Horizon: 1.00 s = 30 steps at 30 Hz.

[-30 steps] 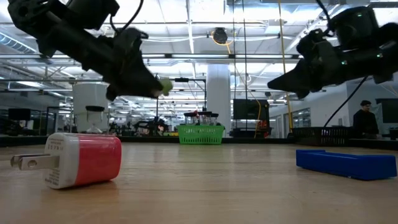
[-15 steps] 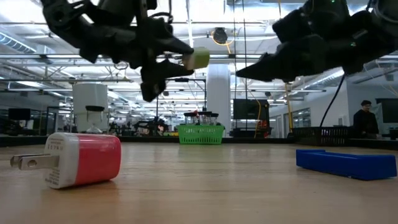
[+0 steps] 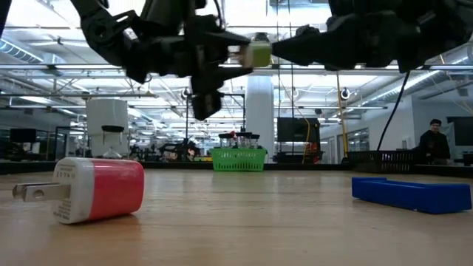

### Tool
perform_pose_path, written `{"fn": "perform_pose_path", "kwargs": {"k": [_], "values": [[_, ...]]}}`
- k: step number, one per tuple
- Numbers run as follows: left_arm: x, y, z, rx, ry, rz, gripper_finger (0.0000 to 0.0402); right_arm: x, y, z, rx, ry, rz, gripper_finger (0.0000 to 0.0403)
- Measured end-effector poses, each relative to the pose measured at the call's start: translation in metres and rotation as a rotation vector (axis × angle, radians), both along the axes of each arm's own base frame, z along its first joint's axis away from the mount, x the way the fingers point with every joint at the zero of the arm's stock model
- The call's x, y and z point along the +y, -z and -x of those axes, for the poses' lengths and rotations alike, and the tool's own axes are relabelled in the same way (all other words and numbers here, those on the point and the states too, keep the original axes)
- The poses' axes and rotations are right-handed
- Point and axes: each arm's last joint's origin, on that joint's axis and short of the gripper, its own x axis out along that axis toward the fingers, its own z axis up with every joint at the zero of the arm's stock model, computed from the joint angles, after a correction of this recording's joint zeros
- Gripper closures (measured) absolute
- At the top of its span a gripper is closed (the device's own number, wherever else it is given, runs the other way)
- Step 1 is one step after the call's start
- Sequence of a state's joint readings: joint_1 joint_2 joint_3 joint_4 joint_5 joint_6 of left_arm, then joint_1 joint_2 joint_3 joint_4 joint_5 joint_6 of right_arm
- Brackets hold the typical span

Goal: Pick & Place Office items
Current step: Put the green adapter into the black basket

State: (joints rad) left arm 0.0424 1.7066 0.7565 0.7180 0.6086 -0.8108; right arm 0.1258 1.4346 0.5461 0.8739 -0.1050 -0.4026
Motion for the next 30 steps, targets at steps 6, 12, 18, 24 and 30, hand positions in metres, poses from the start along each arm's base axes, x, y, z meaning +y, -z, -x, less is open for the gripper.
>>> {"fn": "perform_pose_path", "kwargs": {"k": [6,12,18,24,30], "values": [[0.001,0.000,-0.007,0.001,0.007,0.006,0.0256,-0.002,0.001,-0.017,0.005,-0.017,0.052,0.0144],[0.005,0.000,-0.006,0.015,-0.007,0.015,0.0256,0.000,0.002,-0.025,0.000,-0.027,0.099,0.0146],[0.005,0.000,-0.006,0.009,0.003,0.012,0.0256,-0.002,0.003,-0.025,-0.001,-0.023,0.103,0.0182],[0.006,0.000,-0.006,0.010,0.003,0.015,0.0256,-0.002,0.002,-0.026,0.006,-0.036,0.102,0.0211],[0.006,0.000,-0.006,0.010,0.003,0.018,0.0256,-0.002,0.002,-0.033,0.026,-0.042,0.102,0.0194]]}}
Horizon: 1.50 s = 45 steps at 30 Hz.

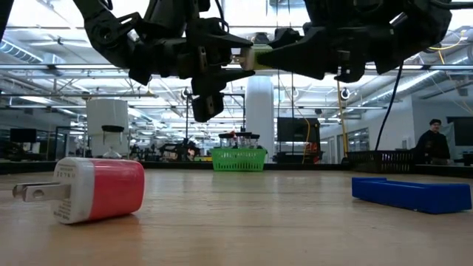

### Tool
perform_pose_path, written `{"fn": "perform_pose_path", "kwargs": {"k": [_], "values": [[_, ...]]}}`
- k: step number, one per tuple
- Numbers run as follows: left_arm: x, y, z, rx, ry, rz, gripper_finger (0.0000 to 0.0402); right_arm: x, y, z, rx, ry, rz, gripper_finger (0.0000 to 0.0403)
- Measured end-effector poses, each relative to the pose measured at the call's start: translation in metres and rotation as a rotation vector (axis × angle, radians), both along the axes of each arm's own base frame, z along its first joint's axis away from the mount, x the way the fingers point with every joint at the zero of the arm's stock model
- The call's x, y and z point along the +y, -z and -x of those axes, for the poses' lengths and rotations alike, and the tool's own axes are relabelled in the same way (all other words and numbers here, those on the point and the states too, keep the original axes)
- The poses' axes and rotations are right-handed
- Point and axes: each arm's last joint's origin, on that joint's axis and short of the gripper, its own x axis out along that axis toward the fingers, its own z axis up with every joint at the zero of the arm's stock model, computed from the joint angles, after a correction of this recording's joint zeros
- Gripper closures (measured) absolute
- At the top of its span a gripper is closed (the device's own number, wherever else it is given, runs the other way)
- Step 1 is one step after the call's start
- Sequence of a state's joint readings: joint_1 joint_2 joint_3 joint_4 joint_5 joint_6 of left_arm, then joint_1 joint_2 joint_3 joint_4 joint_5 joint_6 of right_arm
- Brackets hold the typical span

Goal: Pick & Place Office items
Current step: Put the green adapter into the black basket

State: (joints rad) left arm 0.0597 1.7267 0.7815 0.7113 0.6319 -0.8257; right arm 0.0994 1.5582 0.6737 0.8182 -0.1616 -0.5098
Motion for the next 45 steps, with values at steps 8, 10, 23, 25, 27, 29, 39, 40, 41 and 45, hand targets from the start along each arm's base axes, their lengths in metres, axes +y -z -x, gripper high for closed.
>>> {"fn": "perform_pose_path", "kwargs": {"k": [8,10,23,25,27,29,39,40,41,45], "values": [[0.000,0.001,0.000,0.011,0.003,0.004,0.0256,-0.002,0.005,-0.003,0.010,-0.022,0.023,0.0234],[0.000,-0.001,0.000,-0.001,0.010,0.005,0.0256,-0.002,0.003,-0.003,-0.007,-0.021,0.023,0.0255],[0.006,-0.008,0.003,-0.040,-0.001,-0.026,0.0185,-0.002,-0.001,-0.001,0.006,0.012,-0.002,0.0264],[0.010,-0.013,0.006,-0.058,0.005,-0.061,0.0153,-0.003,-0.003,0.001,0.017,0.043,0.003,0.0271],[0.014,-0.018,0.010,-0.070,0.003,-0.124,0.0123,-0.004,-0.005,0.003,0.037,0.077,-0.010,0.0274],[0.018,-0.024,0.016,-0.077,-0.026,-0.214,0.0099,-0.006,-0.006,0.005,0.061,0.124,-0.023,0.0272],[0.029,-0.050,0.046,-0.109,-0.323,-0.688,0.0095,-0.018,-0.024,0.035,0.154,0.481,-0.074,0.0270],[0.029,-0.048,0.048,-0.129,-0.350,-0.703,0.0103,-0.021,-0.025,0.042,0.160,0.556,-0.088,0.0270],[0.028,-0.044,0.051,-0.140,-0.364,-0.707,0.0113,-0.024,-0.025,0.050,0.165,0.651,-0.105,0.0270],[0.028,-0.031,0.062,-0.236,-0.442,-0.714,0.0159,-0.045,-0.018,0.090,0.172,1.040,-0.187,0.0270]]}}
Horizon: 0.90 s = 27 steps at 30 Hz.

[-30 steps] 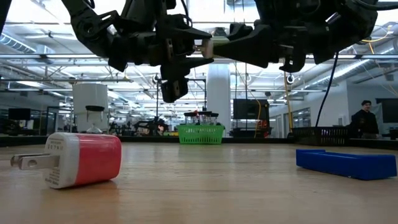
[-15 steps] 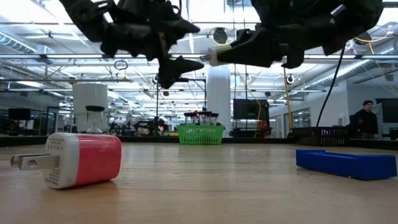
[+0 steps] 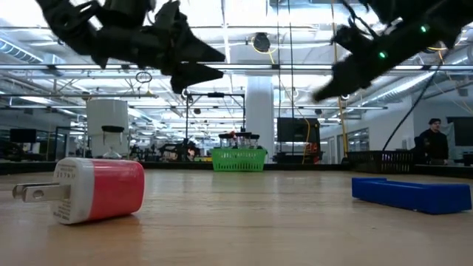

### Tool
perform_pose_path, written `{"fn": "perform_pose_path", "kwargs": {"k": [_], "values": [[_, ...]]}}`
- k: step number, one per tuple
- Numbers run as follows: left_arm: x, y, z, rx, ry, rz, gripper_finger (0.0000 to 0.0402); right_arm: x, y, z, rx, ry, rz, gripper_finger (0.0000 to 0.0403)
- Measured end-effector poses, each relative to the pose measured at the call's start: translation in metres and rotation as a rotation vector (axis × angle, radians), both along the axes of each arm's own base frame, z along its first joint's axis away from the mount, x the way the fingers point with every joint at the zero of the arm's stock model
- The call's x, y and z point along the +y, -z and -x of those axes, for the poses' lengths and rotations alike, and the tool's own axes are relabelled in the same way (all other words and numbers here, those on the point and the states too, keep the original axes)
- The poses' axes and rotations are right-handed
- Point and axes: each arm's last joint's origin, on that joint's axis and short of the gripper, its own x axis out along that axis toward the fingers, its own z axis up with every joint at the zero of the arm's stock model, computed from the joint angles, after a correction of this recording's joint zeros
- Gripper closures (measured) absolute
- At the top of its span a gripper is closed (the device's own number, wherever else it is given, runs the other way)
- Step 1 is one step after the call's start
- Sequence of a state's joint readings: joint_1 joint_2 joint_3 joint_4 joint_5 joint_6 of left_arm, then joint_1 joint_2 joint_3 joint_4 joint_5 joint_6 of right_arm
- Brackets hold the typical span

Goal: Pick & Place Office items
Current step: Put the green adapter into the black basket

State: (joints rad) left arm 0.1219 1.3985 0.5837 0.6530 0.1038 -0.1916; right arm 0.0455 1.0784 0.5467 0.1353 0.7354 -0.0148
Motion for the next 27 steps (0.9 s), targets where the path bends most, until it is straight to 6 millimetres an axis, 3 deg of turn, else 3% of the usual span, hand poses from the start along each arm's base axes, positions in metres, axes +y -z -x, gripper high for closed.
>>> {"fn": "perform_pose_path", "kwargs": {"k": [6,10,17,20,27], "values": [[-0.001,0.011,0.016,-0.133,-0.027,-0.027,0.0223,-0.043,0.013,0.058,-0.114,0.483,-0.147,0.0269],[-0.003,0.016,0.019,-0.123,-0.029,-0.034,0.0254,-0.069,0.018,0.083,-0.163,0.652,-0.207,0.0269],[-0.004,0.018,0.020,-0.110,-0.043,-0.075,0.0288,-0.102,0.042,0.106,-0.176,0.763,-0.342,0.0269],[-0.003,0.018,0.020,-0.111,-0.054,-0.077,0.0295,-0.111,0.044,0.107,-0.240,0.754,-0.356,0.0269],[-0.002,0.018,0.020,-0.109,-0.075,-0.081,0.0295,-0.124,0.056,0.109,-0.212,0.825,-0.382,0.0254]]}}
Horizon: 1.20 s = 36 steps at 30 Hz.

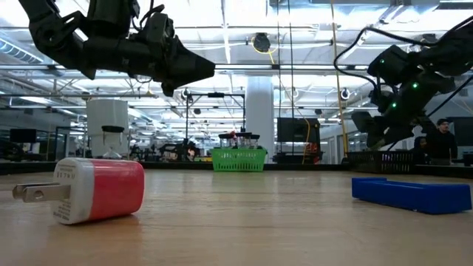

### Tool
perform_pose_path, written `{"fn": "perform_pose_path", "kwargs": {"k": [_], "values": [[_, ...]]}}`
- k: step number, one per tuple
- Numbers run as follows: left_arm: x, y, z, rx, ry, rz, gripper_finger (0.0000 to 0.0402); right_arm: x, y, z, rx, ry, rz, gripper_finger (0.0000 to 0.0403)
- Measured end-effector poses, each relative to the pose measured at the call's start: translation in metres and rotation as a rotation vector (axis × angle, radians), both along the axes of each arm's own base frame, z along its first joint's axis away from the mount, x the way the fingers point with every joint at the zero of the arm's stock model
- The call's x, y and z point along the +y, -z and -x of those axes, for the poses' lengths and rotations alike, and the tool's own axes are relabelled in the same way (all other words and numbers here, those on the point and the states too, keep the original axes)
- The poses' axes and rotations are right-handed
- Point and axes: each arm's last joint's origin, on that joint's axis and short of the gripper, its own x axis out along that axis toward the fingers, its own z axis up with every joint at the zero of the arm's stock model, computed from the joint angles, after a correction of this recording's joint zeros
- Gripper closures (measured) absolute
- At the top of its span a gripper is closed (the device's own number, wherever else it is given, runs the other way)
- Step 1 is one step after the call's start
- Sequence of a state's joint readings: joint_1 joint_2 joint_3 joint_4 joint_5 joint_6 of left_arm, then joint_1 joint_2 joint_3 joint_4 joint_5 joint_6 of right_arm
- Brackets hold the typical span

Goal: Pick & Place Office items
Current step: Put the green adapter into the black basket, then put the blue timer into the yellow basket

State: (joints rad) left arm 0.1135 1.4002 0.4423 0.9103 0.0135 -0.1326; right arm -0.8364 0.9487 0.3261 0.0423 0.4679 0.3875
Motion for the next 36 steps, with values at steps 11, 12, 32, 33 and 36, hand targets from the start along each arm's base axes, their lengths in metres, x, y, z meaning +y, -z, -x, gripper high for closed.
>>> {"fn": "perform_pose_path", "kwargs": {"k": [11,12,32,33,36], "values": [[0.001,0.003,0.000,0.030,-0.009,-0.021,0.0295,-0.002,0.004,-0.002,-0.042,0.052,-0.036,0.0203],[0.001,0.003,0.000,0.030,-0.009,-0.022,0.0295,-0.002,0.004,-0.002,-0.045,0.053,-0.035,0.0197],[0.001,0.005,0.001,0.055,-0.019,0.005,0.0295,0.022,-0.048,-0.019,0.007,-0.177,0.002,0.0352],[0.001,0.007,0.001,0.066,-0.020,0.016,0.0295,0.025,-0.055,-0.024,0.013,-0.209,-0.004,0.0370],[0.003,0.009,0.001,0.088,-0.042,0.018,0.0296,0.039,-0.065,-0.038,0.020,-0.294,-0.034,0.0398]]}}
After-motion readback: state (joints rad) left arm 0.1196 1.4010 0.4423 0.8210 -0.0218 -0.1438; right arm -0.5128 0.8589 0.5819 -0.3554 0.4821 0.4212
